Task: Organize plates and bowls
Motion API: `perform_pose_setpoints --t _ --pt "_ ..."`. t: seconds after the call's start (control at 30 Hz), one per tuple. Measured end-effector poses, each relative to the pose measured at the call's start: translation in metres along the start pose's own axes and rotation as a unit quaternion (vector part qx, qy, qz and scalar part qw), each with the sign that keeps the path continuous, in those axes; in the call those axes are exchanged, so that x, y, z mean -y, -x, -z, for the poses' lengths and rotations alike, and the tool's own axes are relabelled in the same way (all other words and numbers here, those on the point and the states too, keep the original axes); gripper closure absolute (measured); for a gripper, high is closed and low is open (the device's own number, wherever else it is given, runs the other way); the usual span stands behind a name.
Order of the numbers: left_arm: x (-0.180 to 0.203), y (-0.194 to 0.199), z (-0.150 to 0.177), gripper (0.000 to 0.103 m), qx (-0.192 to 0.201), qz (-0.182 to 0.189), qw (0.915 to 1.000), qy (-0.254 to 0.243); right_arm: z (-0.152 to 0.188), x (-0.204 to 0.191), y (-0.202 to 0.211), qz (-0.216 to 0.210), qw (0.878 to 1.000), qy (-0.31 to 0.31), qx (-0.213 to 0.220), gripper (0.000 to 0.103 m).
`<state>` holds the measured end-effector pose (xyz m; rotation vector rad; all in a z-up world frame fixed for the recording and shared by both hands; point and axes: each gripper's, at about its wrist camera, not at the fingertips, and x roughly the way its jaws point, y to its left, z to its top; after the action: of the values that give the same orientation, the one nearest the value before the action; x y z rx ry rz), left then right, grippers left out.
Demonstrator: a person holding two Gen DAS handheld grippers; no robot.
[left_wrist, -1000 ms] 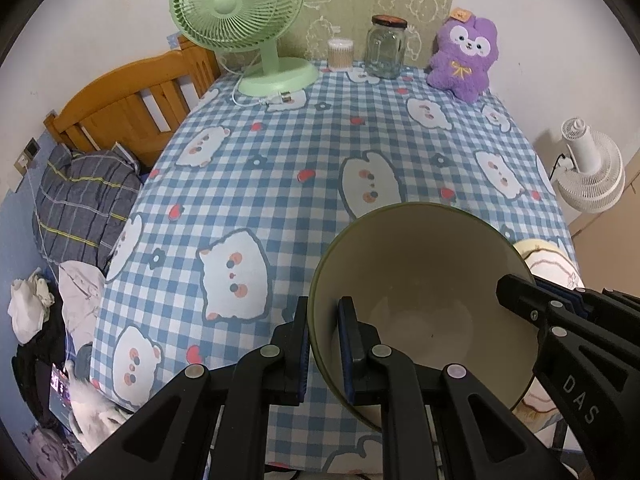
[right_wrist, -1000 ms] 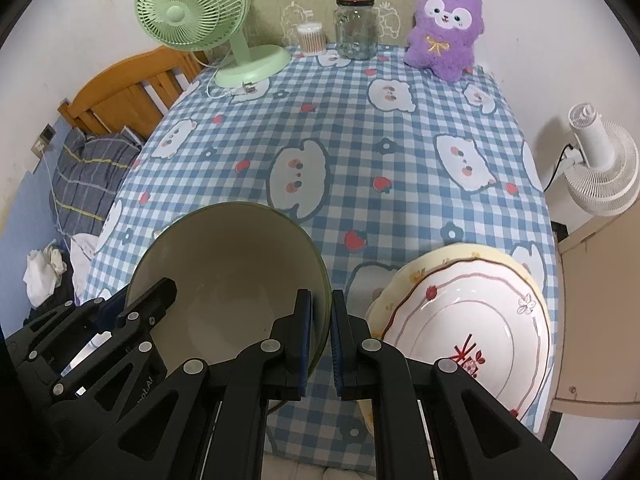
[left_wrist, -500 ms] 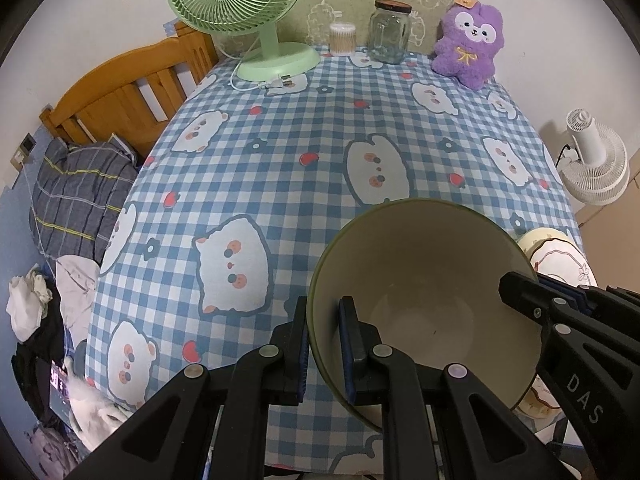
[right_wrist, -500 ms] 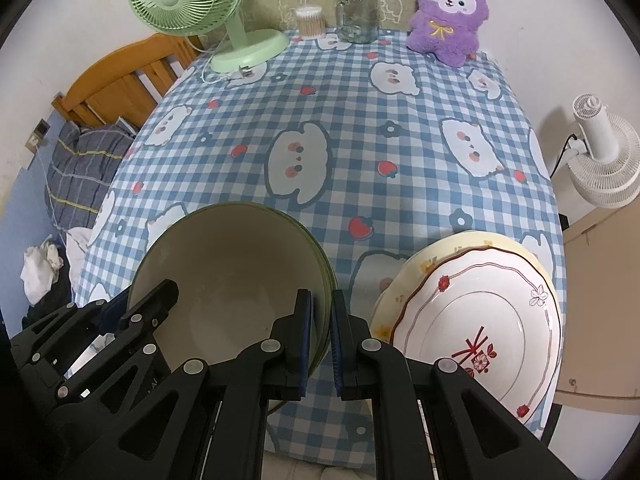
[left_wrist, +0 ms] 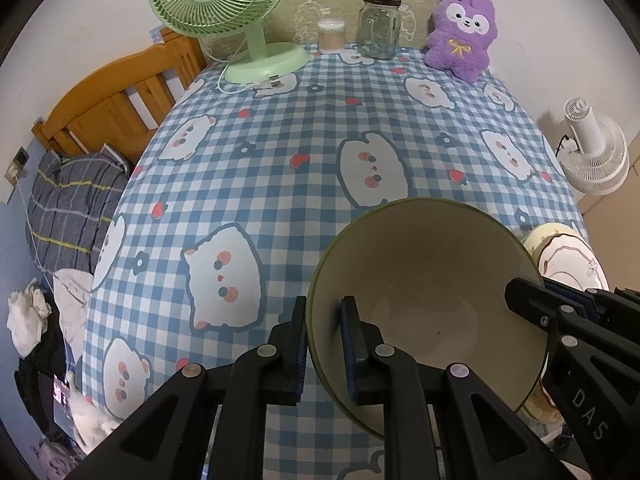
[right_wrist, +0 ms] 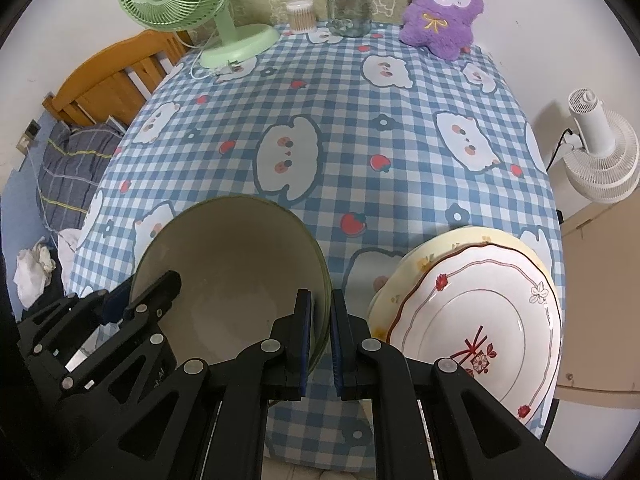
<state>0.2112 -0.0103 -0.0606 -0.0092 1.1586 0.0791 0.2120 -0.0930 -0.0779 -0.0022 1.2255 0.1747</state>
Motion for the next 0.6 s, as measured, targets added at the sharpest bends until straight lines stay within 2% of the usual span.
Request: perform_pose_setpoints --t 0.1,0.17,0.23,0.4,0.6 --pt "-0.001 -0.001 0.0 0.09 -0.004 0.002 1.0 0.002 0.0 -0.001 0.001 0.0 1.0 -0.002 0.001 0.091" --pt "-0.002 -0.001 -0.001 0.085 -0.008 0.005 0.9999 0.005 0.0 -0.002 0.0 0.001 1.0 0.003 0.003 0.091" --pt "-0.001 0.002 -0.002 0.072 -0.01 0.013 0.9999 0.003 0.0 -0.002 0.002 -0.006 1.0 0.007 0.009 0.091" --pt "0.004 0.017 -0.006 0.062 -0.002 0.025 0.9997 0.0 -0.002 0.001 0.014 -0.011 0.999 0.001 0.03 0.091" --pt "0.008 0.03 -0.01 0.039 0.008 0.029 0.9995 0.001 -0.004 0.006 0.024 -0.018 0.999 -0.003 0.038 0.089"
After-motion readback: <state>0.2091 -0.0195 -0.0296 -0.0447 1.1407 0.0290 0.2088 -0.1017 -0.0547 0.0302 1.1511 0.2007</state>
